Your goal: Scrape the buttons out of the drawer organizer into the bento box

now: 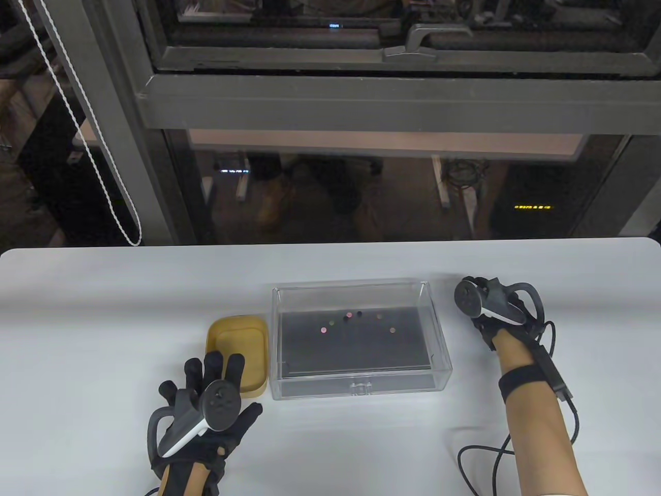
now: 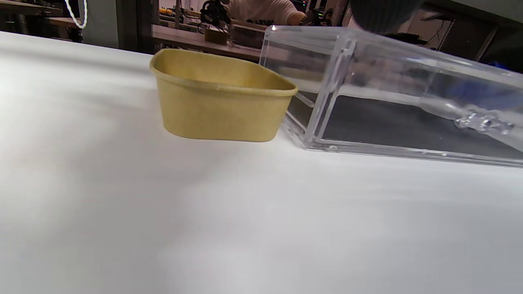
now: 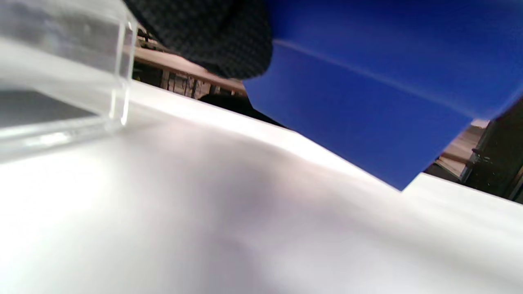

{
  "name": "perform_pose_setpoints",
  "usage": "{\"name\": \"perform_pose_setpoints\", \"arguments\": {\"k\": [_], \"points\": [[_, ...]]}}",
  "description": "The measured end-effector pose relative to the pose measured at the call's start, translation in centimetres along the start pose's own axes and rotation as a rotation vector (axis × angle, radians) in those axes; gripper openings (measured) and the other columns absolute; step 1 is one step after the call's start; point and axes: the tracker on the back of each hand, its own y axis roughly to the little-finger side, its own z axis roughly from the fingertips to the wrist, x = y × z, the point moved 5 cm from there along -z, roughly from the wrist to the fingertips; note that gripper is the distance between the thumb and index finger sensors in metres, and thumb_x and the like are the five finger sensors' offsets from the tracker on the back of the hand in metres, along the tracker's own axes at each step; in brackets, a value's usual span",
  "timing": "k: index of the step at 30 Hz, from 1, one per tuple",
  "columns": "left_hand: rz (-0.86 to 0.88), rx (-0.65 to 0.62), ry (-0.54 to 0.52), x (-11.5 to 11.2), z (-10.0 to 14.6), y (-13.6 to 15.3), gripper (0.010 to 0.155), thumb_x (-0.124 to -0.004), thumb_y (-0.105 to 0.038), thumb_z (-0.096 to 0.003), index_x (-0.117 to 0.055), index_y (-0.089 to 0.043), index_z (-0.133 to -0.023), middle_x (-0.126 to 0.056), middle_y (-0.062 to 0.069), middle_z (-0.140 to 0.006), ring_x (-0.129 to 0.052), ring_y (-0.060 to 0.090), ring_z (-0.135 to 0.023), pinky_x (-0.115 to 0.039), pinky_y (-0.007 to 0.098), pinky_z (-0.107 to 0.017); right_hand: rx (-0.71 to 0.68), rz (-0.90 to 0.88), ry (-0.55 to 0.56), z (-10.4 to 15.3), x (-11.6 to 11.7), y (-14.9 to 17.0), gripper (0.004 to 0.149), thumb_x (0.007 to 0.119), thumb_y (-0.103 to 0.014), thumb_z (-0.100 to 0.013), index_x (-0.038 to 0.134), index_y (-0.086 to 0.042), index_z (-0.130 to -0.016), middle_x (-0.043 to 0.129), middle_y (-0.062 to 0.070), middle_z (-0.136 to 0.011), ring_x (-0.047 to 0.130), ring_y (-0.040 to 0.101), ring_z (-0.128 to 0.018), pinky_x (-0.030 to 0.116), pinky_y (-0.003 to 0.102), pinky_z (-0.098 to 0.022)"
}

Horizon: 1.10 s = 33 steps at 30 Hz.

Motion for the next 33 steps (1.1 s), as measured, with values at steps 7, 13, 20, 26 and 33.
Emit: {"name": "perform_pose_setpoints", "arguments": {"k": [7,13,20,26,33], "points": [[-0.019,-0.027,0.012,-0.3,-0.1,-1.1,0.085,-0.058,-0.065,-0.0548,0.0,-0.034,-0.109,0.008,0.011,-0.119,0.004,0.046,-0.107,-0.007,0.081,-0.065,-0.01,-0.07,0.143,2.6,-5.5,-0.3,0.056,0.083,-0.028,-0.047,0.058,-0.007,-0.093,0.085,0.014,-0.08,0.106,0.036,-0.057,0.099,0.048,-0.034],[-0.028,-0.041,0.017,-0.5,0.0,-1.7,0.085,-0.058,-0.065,-0.0548,0.0,-0.034,-0.109,0.008,0.011,-0.119,0.004,0.047,-0.107,-0.007,0.081,-0.065,0.077,-0.311,0.205,4.2,-9.5,0.9,0.057,0.08,-0.031,-0.049,0.058,-0.003,-0.094,0.087,0.016,-0.07,0.108,0.033,-0.04,0.101,0.038,-0.021],[-0.025,-0.061,0.012,-0.3,0.1,-2.2,0.085,-0.058,-0.065,-0.0549,0.0,-0.034,-0.109,0.009,0.011,-0.119,0.004,0.047,-0.107,-0.007,0.081,-0.065,0.244,-0.669,0.187,4.8,-11.0,2.0,0.059,0.077,-0.034,-0.051,0.057,0.0,-0.095,0.086,0.016,-0.064,0.104,0.03,-0.025,0.099,0.032,-0.006],[-0.015,-0.068,0.009,-0.3,0.1,-2.2,0.085,-0.058,-0.065,-0.0548,0.0,-0.034,-0.109,0.009,0.011,-0.119,0.004,0.047,-0.107,-0.008,0.081,-0.065,0.334,-0.913,0.041,4.2,-9.1,1.4,0.06,0.077,-0.034,-0.052,0.056,0.003,-0.096,0.085,0.016,-0.062,0.102,0.029,-0.02,0.099,0.029,-0.001],[-0.005,-0.068,0.017,-0.3,0.1,-2.0,0.085,-0.058,-0.065,-0.0548,0.0,-0.034,-0.109,0.009,0.011,-0.119,0.004,0.047,-0.107,-0.007,0.081,-0.065,0.419,-0.939,-0.094,3.2,-6.3,-0.1,0.061,0.077,-0.033,-0.053,0.056,0.006,-0.095,0.086,0.017,-0.061,0.103,0.028,-0.018,0.099,0.028,0.001]]}}
